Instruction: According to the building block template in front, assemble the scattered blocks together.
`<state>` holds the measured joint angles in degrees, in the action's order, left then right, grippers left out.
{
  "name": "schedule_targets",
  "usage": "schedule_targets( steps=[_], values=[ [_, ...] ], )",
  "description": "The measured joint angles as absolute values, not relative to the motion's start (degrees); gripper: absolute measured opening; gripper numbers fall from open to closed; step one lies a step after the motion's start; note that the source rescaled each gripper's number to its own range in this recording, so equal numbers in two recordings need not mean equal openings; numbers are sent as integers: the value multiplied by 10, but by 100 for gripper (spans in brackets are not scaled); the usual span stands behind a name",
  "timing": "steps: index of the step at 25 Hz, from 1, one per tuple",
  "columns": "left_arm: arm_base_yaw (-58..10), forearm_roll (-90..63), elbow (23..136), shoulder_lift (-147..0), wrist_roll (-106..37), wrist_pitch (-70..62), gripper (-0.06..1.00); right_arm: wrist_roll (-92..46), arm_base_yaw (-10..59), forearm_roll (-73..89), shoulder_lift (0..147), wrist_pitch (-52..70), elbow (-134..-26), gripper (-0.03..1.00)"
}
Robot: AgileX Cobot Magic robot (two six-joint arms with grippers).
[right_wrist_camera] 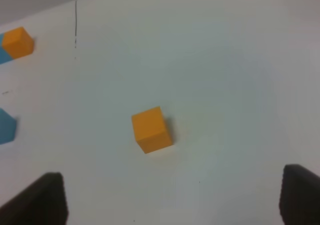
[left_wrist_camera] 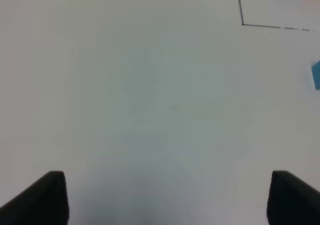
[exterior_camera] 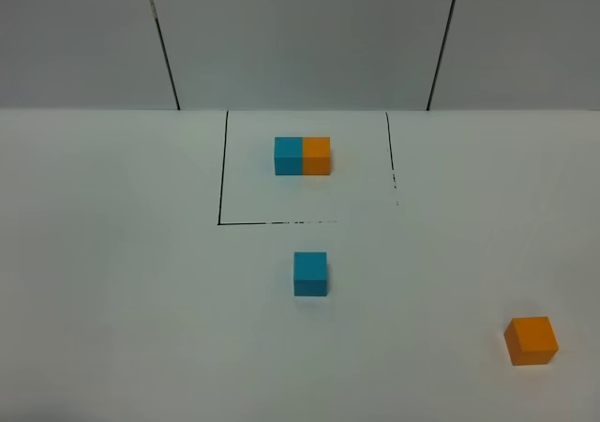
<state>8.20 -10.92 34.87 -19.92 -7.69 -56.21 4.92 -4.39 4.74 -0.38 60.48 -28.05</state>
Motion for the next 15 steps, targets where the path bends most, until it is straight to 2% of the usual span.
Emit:
schedule_targets(
  steps=[7, 15],
  values=[
    [44, -113, 328, -127, -90, -602, 69, 49, -44, 47, -4, 605, -281, 71],
    [40, -126, 302, -66, -91, -604, 69, 49, -44, 48, -4, 605, -281, 71]
  ],
)
